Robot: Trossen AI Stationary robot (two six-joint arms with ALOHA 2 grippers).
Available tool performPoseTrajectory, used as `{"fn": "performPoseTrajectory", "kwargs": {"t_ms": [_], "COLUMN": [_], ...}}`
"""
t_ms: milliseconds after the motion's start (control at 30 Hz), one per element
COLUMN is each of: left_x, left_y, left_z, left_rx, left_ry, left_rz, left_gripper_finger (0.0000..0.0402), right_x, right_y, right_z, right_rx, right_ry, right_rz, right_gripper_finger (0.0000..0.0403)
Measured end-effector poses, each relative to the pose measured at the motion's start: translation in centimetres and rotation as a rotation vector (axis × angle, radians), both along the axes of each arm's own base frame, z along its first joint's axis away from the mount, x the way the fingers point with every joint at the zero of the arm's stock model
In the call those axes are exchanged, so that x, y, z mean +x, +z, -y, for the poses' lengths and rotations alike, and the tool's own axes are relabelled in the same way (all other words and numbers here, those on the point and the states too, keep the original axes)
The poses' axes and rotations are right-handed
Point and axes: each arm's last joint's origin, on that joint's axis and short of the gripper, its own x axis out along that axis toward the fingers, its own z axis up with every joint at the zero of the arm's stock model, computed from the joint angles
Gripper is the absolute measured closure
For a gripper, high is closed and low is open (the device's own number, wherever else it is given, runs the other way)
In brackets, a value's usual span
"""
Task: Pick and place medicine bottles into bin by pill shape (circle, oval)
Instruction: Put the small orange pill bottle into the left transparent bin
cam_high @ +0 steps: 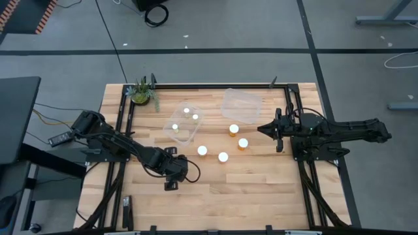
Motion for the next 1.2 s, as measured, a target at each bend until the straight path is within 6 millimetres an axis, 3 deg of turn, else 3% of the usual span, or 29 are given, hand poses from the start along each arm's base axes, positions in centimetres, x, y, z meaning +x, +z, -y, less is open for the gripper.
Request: {"fn": "performPoseTrajectory", "kwargs": {"t_ms": [200, 433, 933, 1200], "left_x": [0.1, 0.0, 2.5, 3.5], "left_y": [0.2, 1.4, 7.3, 8.7], "left_z": [-0.3, -1.2, -5.2, -8.4], "left_rx": [0.006, -0.007, 0.033, 0.075], "left_ry": [-0.020, 0.000, -0.003, 0.003], "left_rz": [0.005, 0.045, 0.114, 0.145], "left_gripper_finger": [0.0287, 0.0269, 0.0272, 0.0276], "right_x": [0.0, 0.0, 0.0, 0.0], "right_y": [0.0, 0.0, 0.0, 0.0], "right_z": [0.0, 0.0, 0.0, 0.0], "right_rx": [0.000, 0.000, 0.000, 0.000], "right_ry": [0.000, 0.000, 0.000, 0.000], "right_rz": [0.000, 0.000, 0.000, 0.000], "right_gripper_finger": [0.0366, 0.0366, 0.0366, 0.0366]}}
